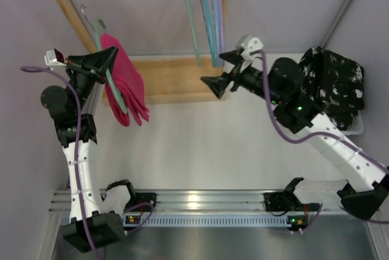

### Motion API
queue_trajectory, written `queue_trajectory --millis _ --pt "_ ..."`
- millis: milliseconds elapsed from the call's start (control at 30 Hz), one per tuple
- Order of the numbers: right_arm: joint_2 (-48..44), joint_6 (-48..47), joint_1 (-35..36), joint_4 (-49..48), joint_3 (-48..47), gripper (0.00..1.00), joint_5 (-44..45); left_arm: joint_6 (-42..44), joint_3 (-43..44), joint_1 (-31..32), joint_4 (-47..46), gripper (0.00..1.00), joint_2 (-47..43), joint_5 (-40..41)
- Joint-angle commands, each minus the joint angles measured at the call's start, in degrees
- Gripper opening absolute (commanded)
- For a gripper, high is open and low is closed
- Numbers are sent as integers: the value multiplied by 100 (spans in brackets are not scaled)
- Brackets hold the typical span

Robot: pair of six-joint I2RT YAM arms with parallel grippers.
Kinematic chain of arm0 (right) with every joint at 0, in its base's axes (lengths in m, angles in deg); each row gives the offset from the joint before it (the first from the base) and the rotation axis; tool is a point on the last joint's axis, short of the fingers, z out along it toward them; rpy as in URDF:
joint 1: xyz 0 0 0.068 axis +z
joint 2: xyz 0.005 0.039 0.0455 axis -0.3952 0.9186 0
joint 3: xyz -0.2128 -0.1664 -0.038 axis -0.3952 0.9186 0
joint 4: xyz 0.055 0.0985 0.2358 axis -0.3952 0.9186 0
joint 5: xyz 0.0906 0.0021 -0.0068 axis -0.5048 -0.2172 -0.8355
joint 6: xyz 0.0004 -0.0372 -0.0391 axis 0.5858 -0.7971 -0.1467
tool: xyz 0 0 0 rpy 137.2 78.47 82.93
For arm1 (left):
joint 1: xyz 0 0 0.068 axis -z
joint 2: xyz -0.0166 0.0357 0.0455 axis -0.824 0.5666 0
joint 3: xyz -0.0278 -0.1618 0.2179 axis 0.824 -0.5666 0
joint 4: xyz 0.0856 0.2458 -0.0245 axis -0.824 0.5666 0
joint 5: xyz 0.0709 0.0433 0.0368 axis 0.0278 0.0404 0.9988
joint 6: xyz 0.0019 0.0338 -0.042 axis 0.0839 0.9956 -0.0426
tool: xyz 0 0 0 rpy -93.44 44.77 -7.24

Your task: Remove the trousers from the hanger

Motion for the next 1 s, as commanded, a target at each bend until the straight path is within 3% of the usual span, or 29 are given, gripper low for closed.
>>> queue_trajectory --millis 0,133,300,433,500,700,900,967 --pt "591 -418 1101 -1413 -203 100 861 -341 197 -1 -87 0 -254 418" --pt "1048 -524 1840 -3223 428 99 1273 -596 231 -1 123 0 -281 330" --pt "1953 -674 2579 -4234 386 99 2222 -878 478 -1 537 0 -166 277" --pt "2174 -839 2974 -4788 605 99 2329 -939 574 -1 528 0 -149 269" --pt "2349 -937 3176 -4957 597 99 2390 -930 636 -1 528 0 -140 269" --pt "2912 -638 3397 -4817 -18 86 2760 -974 741 7 528 0 -140 251" --pt "3307 -577 3415 -4649 -431 68 2882 -1036 899 -1 520 0 -96 225" --pt "3439 -691 3415 -4702 -519 67 3006 -1053 926 7 520 0 -96 216"
